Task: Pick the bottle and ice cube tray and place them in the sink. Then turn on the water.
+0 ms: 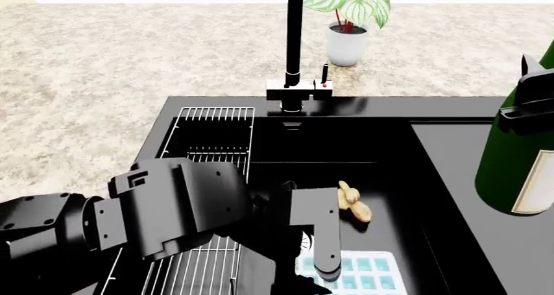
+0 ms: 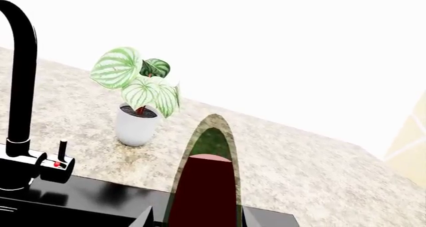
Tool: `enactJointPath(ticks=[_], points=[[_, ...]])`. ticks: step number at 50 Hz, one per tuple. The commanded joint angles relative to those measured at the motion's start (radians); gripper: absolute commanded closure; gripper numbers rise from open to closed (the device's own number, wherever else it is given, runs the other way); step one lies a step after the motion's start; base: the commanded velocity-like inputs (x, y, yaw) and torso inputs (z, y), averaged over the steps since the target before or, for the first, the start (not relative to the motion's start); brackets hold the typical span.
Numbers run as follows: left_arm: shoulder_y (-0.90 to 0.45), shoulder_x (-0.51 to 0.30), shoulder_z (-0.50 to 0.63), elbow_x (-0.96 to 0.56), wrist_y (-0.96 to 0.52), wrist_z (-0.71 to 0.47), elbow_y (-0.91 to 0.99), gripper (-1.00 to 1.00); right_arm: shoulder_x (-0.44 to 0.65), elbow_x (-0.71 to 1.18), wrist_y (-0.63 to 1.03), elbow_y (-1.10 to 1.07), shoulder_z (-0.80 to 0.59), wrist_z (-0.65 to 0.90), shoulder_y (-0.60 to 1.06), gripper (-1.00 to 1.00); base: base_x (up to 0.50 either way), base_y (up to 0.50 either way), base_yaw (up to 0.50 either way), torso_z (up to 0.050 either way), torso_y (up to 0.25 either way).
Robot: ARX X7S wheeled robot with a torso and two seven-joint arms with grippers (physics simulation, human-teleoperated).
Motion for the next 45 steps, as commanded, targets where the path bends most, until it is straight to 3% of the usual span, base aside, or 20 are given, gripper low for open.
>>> enactJointPath(ticks=[1,21,33,45], points=[[-0.005,-0.002,-0.003,-0.004,0.0,-0.001,0.001,-1.0,0.003,-0.021,0.001,-0.002,0.006,0.002,0.013,1.0,0.0,0.0,0.0,0.0,0.0],[-0.097,-0.041,-0.129,-0.006,0.078,0.009,-0.053,-1.0,-0.012,-0.014,0.0,-0.004,-0.012,0.011,0.03,1.0,0.0,0.0,0.0,0.0,0.001],[-0.01,-0.125,-0.313,-0.054,0.23,-0.134,-0.031,-1.0,-0.065,-0.054,-0.006,0.007,-0.064,-0.004,0.065,1.0,0.0,0.0,0.0,0.001,0.001],[0.058,-0.227,-0.404,-0.103,0.278,-0.225,0.022,-1.0,-0.115,-0.086,0.008,0.026,-0.126,-0.019,0.128,1.0,0.0,0.0,0.0,0.0,0.0]])
